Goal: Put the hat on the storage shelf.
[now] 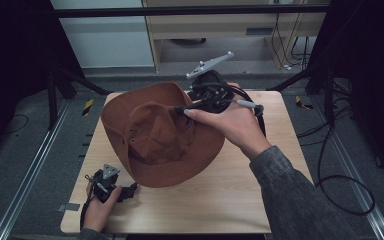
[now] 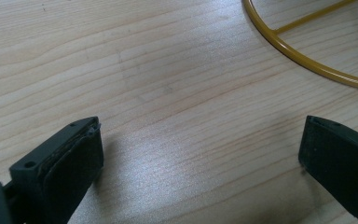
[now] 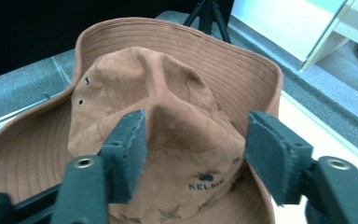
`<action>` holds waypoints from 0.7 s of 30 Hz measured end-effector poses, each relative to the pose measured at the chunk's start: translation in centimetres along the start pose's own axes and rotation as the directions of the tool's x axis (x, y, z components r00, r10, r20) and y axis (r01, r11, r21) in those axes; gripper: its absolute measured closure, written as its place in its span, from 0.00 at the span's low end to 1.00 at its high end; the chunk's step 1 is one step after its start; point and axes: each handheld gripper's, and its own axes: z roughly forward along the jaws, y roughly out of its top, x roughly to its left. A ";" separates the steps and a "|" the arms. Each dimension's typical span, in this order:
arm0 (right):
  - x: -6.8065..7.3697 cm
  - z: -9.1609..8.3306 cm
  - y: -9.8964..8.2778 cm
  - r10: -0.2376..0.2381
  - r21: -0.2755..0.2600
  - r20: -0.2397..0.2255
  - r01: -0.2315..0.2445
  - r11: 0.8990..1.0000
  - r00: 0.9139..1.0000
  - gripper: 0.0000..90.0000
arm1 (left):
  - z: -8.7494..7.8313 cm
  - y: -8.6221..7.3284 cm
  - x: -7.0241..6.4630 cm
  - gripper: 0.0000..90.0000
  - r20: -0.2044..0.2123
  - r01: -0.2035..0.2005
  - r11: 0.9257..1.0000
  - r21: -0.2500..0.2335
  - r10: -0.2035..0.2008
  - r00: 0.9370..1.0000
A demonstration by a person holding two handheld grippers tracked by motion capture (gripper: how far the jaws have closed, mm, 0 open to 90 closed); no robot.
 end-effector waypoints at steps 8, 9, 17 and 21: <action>-0.9 -1.7 -2.3 0.039 -0.024 0.077 -0.038 0.999 0.996 0.11 | 0.0 0.0 0.0 0.00 0.000 0.003 1.000 -0.004 -0.003 1.000; -1.1 -2.0 -2.7 0.044 -0.033 0.083 -0.041 0.999 0.996 0.10 | 0.0 0.0 0.0 0.00 0.001 0.002 1.000 -0.003 -0.002 1.000; -3.2 -5.6 -7.2 0.083 -0.102 0.142 -0.068 0.992 0.986 0.07 | 0.1 0.0 -0.1 0.00 -0.001 0.013 1.000 -0.014 -0.013 1.000; -4.8 -6.8 -10.0 0.132 -0.113 0.182 -0.113 0.987 0.974 0.12 | 0.1 0.0 -0.1 0.00 0.001 0.013 1.000 -0.011 -0.013 1.000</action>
